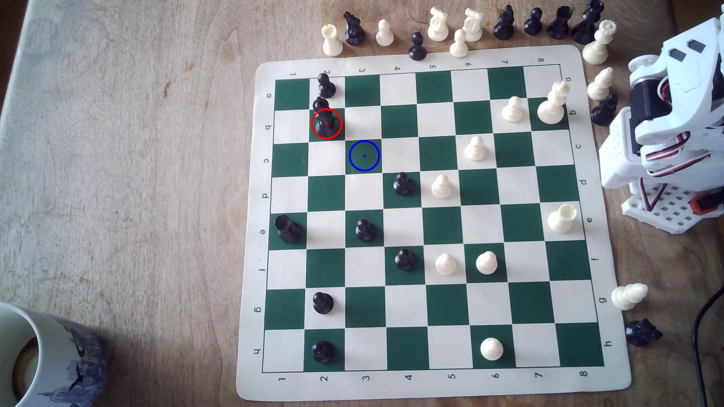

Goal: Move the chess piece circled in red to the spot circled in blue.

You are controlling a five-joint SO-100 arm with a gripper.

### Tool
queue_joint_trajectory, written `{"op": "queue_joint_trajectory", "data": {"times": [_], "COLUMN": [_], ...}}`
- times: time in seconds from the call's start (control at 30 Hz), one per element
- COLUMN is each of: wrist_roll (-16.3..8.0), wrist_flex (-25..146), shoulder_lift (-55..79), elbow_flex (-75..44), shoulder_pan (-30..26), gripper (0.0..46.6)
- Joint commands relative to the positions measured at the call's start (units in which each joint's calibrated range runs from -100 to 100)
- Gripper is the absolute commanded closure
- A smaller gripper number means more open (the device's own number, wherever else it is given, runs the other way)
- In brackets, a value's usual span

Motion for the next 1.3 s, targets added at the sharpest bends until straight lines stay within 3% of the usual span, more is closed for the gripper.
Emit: {"op": "queue_joint_trajectory", "data": {"times": [0.0,0.3,0.47,0.9,0.93,0.97,1.13,1.27], "wrist_roll": [0.0,0.0,-0.3,0.0,0.0,0.0,-0.3,1.1], "wrist_flex": [-0.6,38.6,76.6,99.9,102.0,104.4,116.8,130.6], "shoulder_lift": [0.2,0.2,4.0,38.6,40.0,41.6,52.2,61.7], "elbow_flex": [1.1,-6.8,-16.1,-48.8,-50.1,-52.0,-63.8,-76.4], "shoulder_pan": [1.2,3.2,7.5,10.3,10.4,10.4,8.2,6.9], "gripper": [44.8,44.9,45.1,45.0,41.6,41.4,41.6,42.9]}}
